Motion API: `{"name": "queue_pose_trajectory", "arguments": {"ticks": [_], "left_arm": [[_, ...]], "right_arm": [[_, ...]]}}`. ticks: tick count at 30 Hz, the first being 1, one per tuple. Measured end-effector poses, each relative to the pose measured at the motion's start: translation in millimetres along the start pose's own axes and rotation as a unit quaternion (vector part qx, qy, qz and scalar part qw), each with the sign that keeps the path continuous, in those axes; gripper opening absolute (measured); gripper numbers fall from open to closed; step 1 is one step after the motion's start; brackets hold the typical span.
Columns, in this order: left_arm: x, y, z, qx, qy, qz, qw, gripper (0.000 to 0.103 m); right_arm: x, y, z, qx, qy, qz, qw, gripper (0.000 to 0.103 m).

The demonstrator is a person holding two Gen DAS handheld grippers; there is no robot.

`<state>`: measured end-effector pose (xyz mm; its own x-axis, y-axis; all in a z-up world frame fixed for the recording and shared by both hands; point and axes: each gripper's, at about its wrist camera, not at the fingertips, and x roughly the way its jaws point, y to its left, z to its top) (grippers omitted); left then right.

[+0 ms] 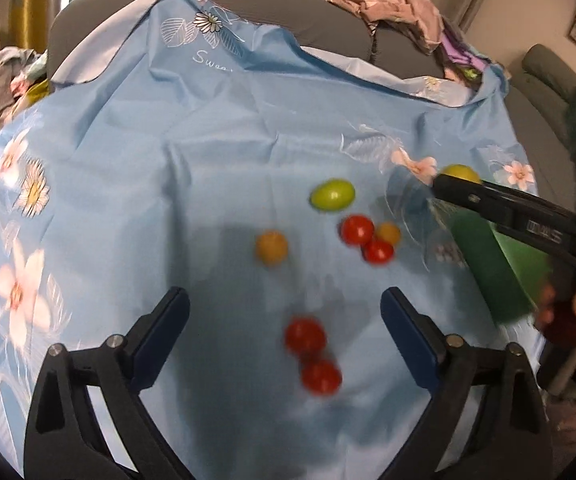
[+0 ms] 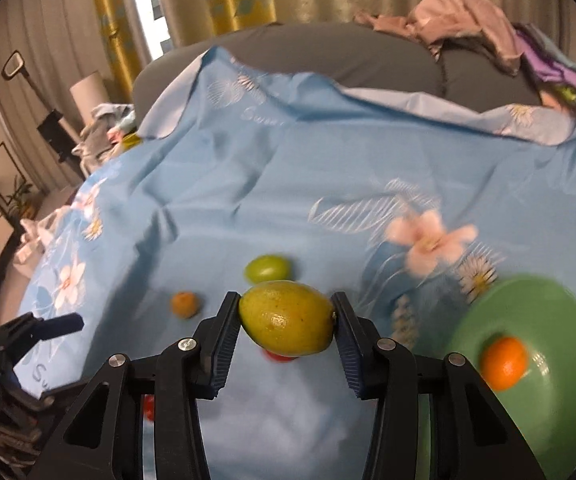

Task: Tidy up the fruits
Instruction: 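Grasp the yellow pear-shaped fruit with the right tool while the left tool grasps the green fruit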

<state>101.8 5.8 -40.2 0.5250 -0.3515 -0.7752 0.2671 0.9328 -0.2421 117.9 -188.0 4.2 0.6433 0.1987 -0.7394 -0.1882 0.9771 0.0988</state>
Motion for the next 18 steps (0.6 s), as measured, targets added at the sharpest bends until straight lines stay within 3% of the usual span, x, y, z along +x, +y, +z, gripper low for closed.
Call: {"name": "queue_pose_trajectory", "arguments": {"ticks": [5,11,13,18], "left_arm": [[41.3,-19.1,34.7,0.017,0.016,0.012,0.9997,0.089],[89.3,-40.3,61.9,0.057,0.036,0.021,0.9975,0.075],[103.7,-45.6,65.3,0.071,0.048,0.028,0.996,0.069],[123.4,-45.9,65.7,0.077,0.062,0.04,0.9944,0.044]], "right_arm": [[3.0,-29.3,7.7,0.027,0.001,-0.01,1.0,0.047],[1.0,-45.4,10.0,0.043,-0.008,0.005,0.999,0.047],[-0.1,-49.0,10.8,0.046,-0.012,0.009,0.999,0.047],[0.0,-54.0,13.4,0.05,-0.02,0.02,0.998,0.047]]}}
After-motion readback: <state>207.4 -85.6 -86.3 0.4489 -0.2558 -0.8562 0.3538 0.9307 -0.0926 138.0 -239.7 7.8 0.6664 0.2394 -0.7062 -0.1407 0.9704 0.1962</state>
